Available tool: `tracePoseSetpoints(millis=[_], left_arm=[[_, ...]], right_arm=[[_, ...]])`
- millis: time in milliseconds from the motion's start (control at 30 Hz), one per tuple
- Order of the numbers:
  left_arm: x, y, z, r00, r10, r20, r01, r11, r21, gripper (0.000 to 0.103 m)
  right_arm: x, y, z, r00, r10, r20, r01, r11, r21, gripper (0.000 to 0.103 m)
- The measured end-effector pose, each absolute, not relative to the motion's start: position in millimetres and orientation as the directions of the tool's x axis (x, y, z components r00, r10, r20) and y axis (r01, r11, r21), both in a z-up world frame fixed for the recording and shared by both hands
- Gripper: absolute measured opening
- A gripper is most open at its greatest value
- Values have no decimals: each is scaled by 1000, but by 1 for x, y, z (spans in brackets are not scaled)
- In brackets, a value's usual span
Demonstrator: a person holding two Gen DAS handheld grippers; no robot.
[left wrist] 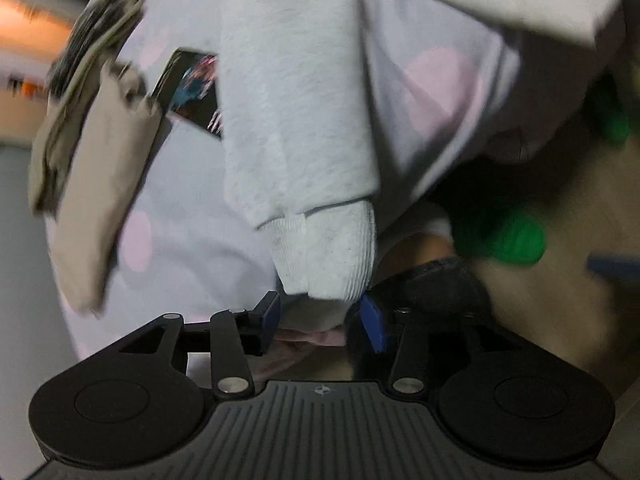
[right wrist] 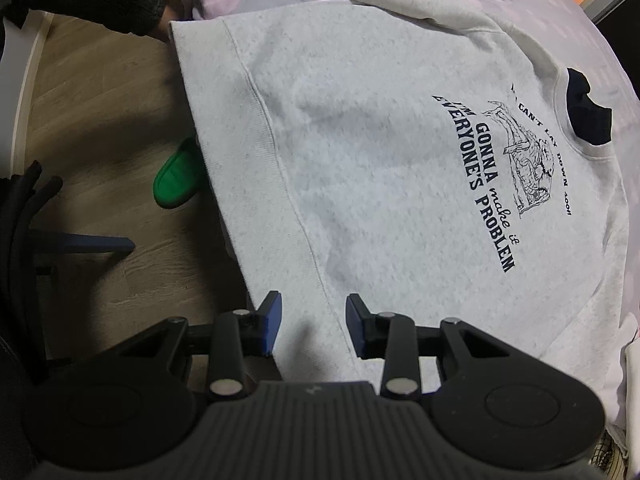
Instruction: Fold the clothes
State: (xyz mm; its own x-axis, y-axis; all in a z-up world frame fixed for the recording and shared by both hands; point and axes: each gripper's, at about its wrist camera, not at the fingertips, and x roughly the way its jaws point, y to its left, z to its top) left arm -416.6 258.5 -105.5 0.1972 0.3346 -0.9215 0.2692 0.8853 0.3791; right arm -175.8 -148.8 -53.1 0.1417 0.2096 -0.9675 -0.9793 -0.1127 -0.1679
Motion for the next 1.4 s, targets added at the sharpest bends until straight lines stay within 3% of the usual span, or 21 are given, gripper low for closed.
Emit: tracePoseSetpoints(millis=[133, 267, 433, 533, 733, 833, 867, 933, 1033, 1167, 1300, 1400], left_arm=[[-412, 293, -80, 259, 253, -932, 18, 964, 266, 43], [-407, 310, -60, 318, 236, -918, -113, 971, 210, 43], [-406, 313, -30, 380, 275, -883, -124, 961, 246, 44], [-404, 315, -26, 396, 277, -876, -116, 961, 251, 52], [-373, 316, -72, 322, 209, -924, -81, 978, 193, 47], [-359, 318, -100, 265, 247, -932, -102, 968, 228, 47], [-355, 320, -108, 245, 246, -938, -114, 968, 224, 45], [-353, 321, -115, 223, 208, -952, -127, 975, 183, 10], [-356, 319, -101, 265, 202, -943, -113, 978, 178, 7], [-362, 342, -54, 354, 350, -867, -217, 933, 288, 6], [-377, 374, 17, 499, 501, -707, -392, 858, 331, 7], [-374, 384, 28, 489, 530, -693, -394, 843, 367, 7]], right_arm=[[-177, -147, -55, 144, 207, -968, -978, -119, -171, 39], [-179, -147, -57, 145, 204, -968, -976, -128, -173, 40], [-180, -147, -60, 145, 194, -970, -977, -125, -171, 40], [-180, -146, -62, 146, 189, -971, -976, -130, -172, 40], [-183, -142, -62, 140, 191, -971, -976, -137, -168, 41], [-185, -141, -63, 136, 189, -973, -976, -143, -164, 41], [-185, -141, -64, 135, 186, -973, -976, -145, -163, 41], [-186, -141, -66, 138, 181, -974, -975, -148, -166, 42], [-185, -140, -66, 140, 180, -974, -974, -150, -168, 43], [-185, -141, -68, 140, 177, -974, -974, -153, -168, 43], [-184, -142, -69, 145, 171, -974, -973, -152, -172, 44], [-183, -143, -71, 143, 165, -976, -975, -148, -168, 44]])
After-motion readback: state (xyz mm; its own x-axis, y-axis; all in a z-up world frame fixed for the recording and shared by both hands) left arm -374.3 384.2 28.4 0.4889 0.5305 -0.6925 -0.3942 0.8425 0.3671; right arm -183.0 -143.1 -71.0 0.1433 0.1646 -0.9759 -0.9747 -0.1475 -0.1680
